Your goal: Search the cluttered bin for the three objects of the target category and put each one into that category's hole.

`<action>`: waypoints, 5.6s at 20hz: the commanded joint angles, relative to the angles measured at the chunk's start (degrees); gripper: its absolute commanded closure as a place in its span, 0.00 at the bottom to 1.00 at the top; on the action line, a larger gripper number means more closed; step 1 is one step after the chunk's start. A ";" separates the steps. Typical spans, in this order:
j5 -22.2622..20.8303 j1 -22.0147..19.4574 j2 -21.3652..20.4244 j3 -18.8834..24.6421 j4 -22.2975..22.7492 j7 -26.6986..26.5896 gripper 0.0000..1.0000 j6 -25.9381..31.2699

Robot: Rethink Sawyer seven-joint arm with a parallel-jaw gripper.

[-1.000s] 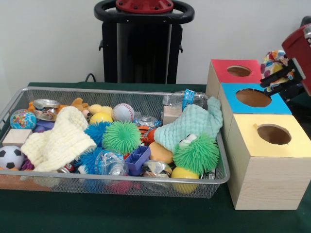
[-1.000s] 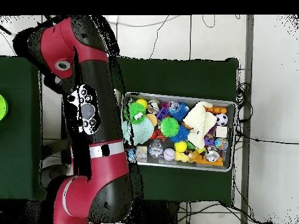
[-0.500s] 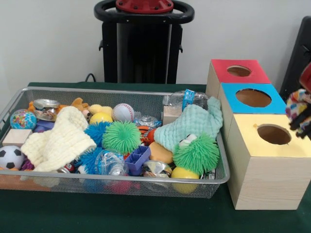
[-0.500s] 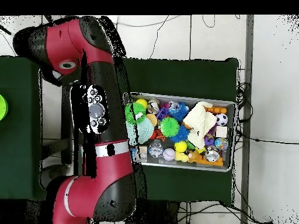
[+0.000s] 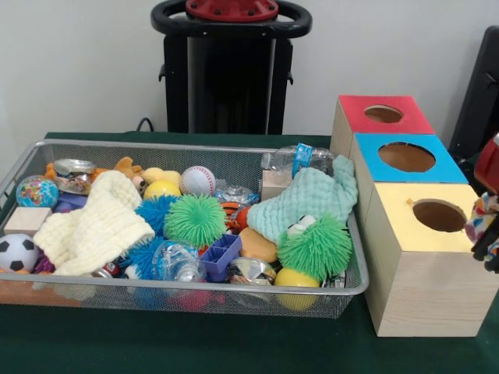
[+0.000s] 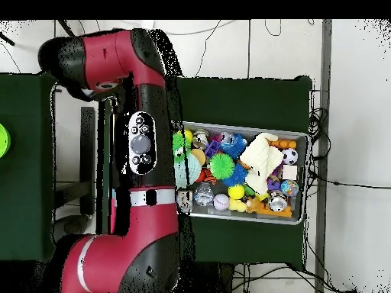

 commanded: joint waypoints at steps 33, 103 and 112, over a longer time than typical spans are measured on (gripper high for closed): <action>0.69 1.88 -16.51 4.48 35.26 3.40 1.00 -1.89; -8.28 4.86 -8.93 2.48 27.43 5.17 1.00 4.12; -3.26 3.14 -5.79 2.78 14.45 7.89 1.00 14.84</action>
